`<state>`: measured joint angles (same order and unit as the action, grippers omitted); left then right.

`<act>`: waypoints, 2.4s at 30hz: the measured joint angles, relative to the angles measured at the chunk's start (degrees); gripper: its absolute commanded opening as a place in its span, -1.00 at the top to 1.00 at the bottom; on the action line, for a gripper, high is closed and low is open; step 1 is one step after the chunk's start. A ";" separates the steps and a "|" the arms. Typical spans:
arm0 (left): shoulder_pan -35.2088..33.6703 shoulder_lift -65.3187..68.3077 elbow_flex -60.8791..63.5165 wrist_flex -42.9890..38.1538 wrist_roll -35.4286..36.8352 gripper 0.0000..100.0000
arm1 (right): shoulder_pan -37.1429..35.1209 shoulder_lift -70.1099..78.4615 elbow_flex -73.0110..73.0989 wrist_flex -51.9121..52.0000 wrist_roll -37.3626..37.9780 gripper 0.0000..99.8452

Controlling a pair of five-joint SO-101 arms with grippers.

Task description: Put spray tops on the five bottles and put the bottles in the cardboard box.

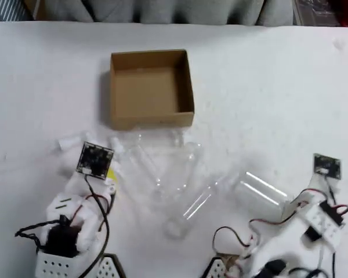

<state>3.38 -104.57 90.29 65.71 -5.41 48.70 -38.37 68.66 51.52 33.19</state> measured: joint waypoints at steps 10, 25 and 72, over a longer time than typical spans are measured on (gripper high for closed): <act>-0.09 0.09 2.99 -5.36 0.00 0.96 | -0.88 30.51 -25.32 0.44 -8.09 0.96; 0.00 0.09 2.99 -5.36 0.00 0.96 | -15.56 61.98 -66.37 19.87 -22.86 0.95; 0.00 0.09 5.10 -8.35 -0.35 0.96 | -23.03 21.71 -33.23 15.74 -43.69 0.54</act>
<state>3.38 -104.48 95.38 57.36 -5.76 25.67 -16.66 35.43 67.25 -10.51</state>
